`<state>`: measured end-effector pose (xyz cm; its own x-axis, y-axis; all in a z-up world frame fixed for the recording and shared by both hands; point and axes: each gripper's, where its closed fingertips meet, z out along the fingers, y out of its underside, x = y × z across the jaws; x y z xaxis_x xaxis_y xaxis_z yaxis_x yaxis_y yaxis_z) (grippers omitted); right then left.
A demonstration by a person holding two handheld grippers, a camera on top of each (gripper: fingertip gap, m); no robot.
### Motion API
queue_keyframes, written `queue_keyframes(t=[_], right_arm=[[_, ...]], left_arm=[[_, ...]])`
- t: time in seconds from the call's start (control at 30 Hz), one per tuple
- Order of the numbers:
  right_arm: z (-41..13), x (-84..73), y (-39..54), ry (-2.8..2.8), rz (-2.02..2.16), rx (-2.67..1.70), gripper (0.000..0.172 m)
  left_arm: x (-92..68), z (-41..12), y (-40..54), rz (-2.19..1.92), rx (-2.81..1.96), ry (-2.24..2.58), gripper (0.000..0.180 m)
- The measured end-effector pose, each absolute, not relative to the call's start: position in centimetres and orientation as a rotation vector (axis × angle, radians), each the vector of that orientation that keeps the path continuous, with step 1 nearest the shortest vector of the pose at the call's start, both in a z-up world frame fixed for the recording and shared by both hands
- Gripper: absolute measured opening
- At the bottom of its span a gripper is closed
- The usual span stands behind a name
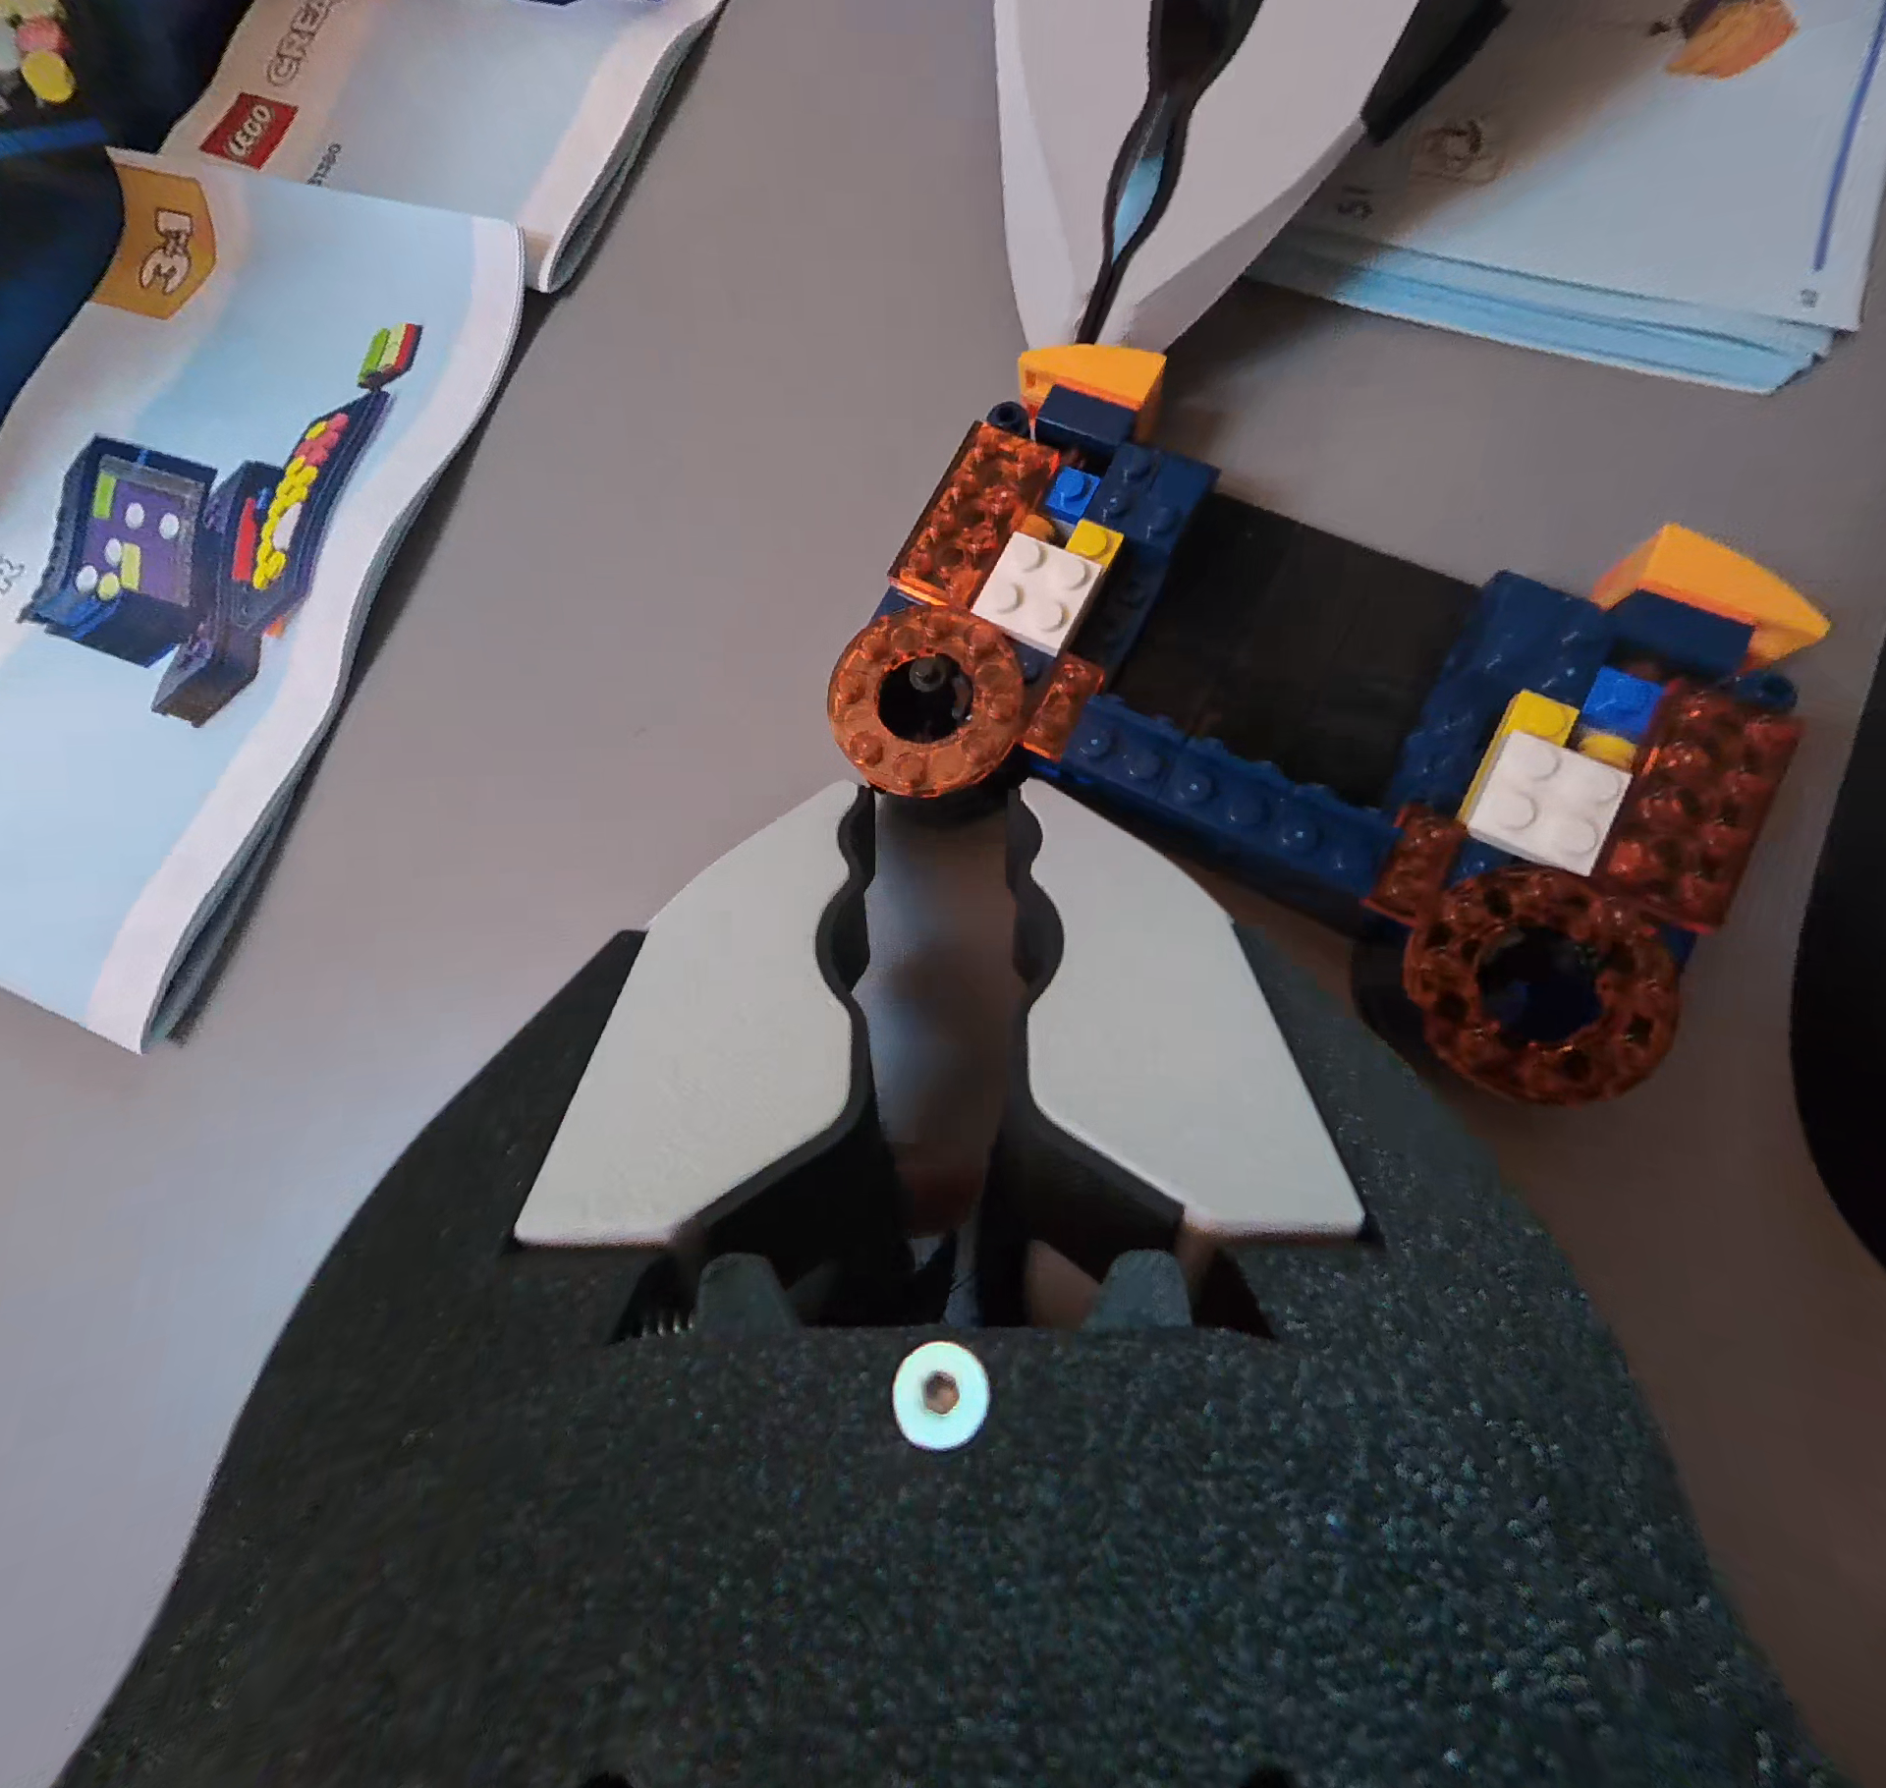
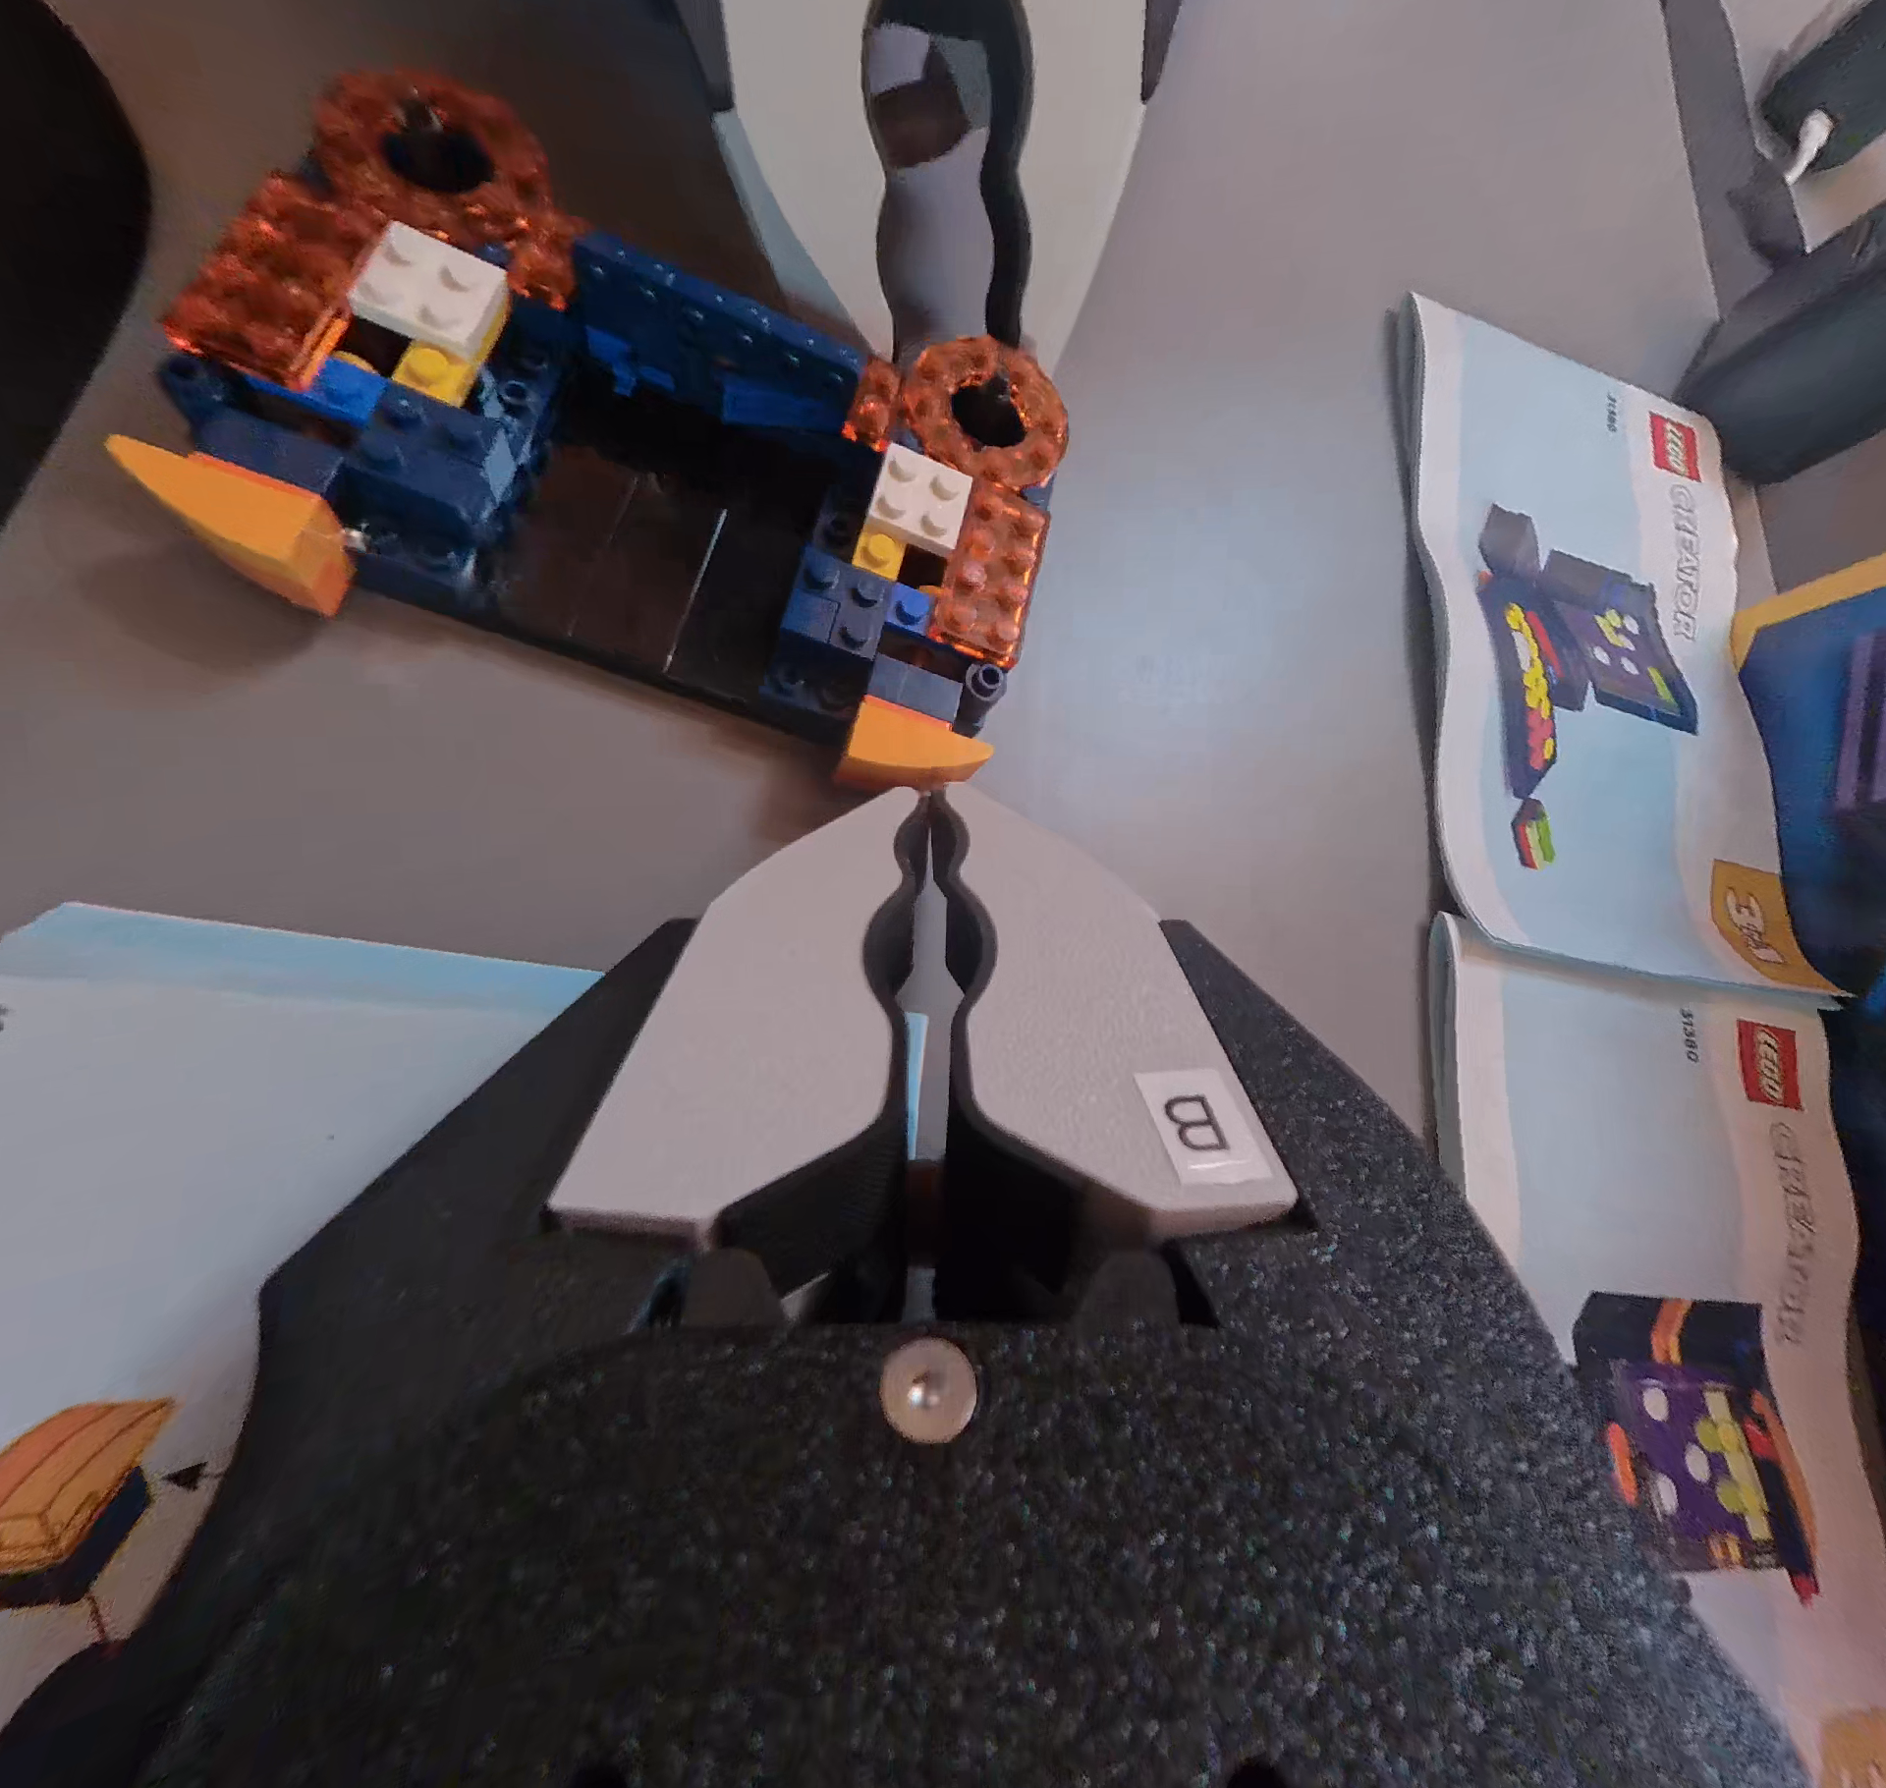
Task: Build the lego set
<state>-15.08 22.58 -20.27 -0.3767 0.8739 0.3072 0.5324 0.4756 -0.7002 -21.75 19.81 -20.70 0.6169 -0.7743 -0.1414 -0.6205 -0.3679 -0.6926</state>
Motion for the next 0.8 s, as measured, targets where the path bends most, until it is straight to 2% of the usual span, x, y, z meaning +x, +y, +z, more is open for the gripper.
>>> queue_keyframes(t=[0.17, 0.33, 0.8], right_arm=[[-19.4, -14.2, 23.4, -2.126, 0.599, -1.17, 0.0], [-19.0, -14.0, 22.0, -2.085, 0.987, -1.268, 0.0], [-19.5, -14.7, 22.0, -1.978, 0.897, -1.333, 0.0]], left_arm=[[-21.7, -20.8, 19.7, -0.304, -2.138, 0.99, 0.023], [-21.4, -20.8, 19.8, -0.315, -2.097, 1.008, 0.022], [-21.2, -20.7, 19.6, -0.233, -2.144, 0.884, 0.017]])
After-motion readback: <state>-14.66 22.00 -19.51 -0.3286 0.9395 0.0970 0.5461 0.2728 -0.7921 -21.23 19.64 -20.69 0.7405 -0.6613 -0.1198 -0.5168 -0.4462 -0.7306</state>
